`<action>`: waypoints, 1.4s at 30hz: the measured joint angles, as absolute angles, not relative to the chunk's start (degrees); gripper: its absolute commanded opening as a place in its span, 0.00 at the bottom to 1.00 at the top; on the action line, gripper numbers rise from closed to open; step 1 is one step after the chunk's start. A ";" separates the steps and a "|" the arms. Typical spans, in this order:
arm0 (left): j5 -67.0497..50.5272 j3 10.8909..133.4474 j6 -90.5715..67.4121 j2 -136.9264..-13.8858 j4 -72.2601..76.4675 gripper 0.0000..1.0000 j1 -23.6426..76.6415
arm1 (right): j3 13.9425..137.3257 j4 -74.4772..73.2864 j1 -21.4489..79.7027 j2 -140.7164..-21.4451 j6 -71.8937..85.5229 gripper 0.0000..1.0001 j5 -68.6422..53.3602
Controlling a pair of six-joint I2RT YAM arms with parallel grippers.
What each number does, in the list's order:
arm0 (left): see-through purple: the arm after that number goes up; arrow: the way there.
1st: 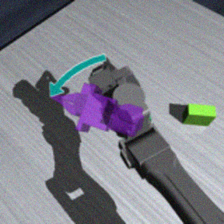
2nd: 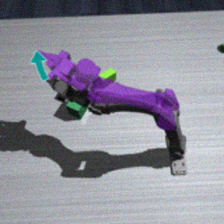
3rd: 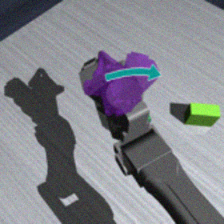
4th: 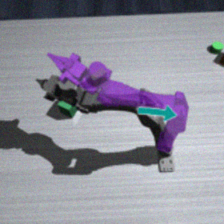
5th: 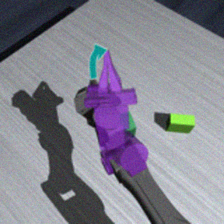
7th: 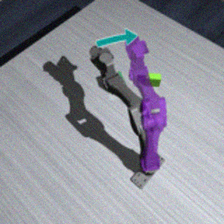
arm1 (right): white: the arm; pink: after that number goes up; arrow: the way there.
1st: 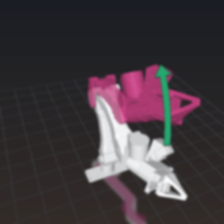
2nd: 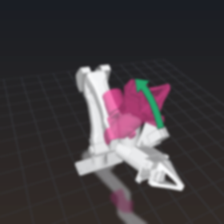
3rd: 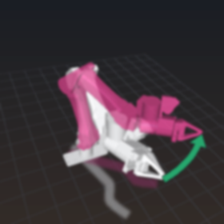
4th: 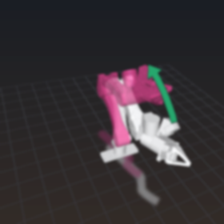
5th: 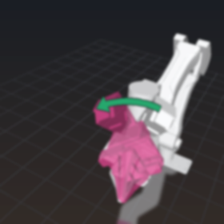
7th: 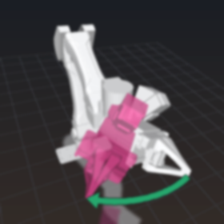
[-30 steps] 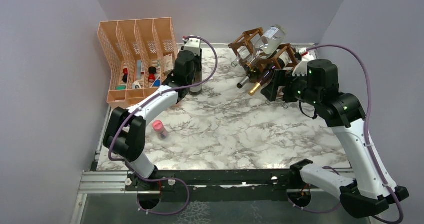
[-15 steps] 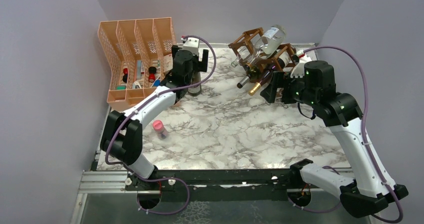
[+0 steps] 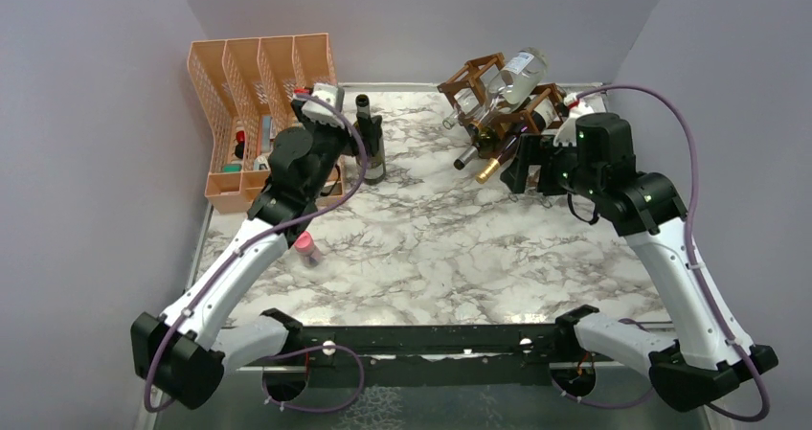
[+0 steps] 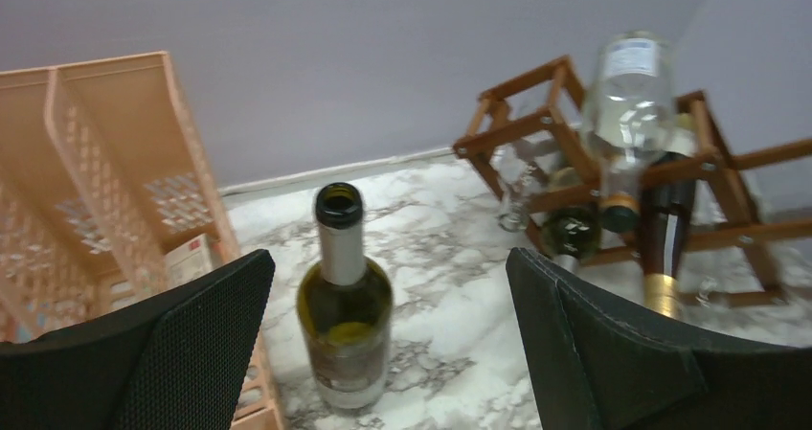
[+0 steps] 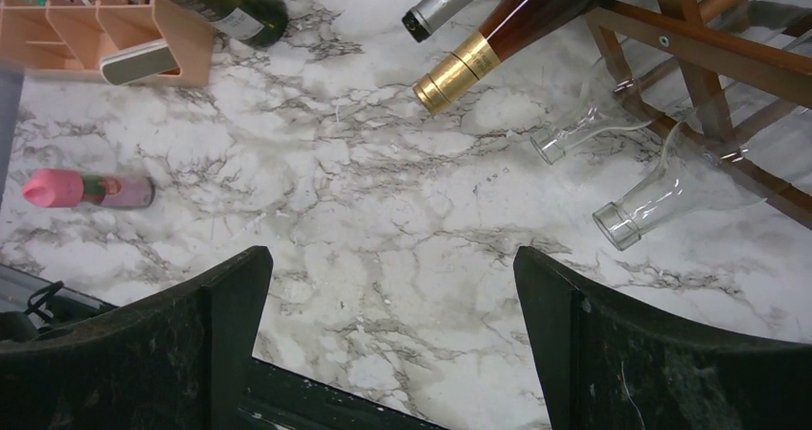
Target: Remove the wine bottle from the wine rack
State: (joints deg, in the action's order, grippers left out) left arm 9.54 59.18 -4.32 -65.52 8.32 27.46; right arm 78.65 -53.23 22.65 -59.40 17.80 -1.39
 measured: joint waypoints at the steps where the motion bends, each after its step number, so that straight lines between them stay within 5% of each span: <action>1: 7.29 57.34 -4.69 -63.37 9.19 0.99 27.46 | 78.70 -53.23 22.65 -59.92 17.76 1.00 -0.99; 16: -23.53 49.10 -5.39 -65.73 22.06 0.99 30.11 | 86.83 -51.44 22.65 -73.69 23.44 1.00 10.33; 42: -17.17 43.99 -0.27 -61.58 23.00 0.98 37.26 | 60.73 -46.13 13.74 -65.78 42.54 0.91 27.31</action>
State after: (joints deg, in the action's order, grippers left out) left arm -17.17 43.99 -0.27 -61.58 23.00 37.26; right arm 60.73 -46.13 13.74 -65.78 42.54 27.31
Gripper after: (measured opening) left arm 0.987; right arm 0.936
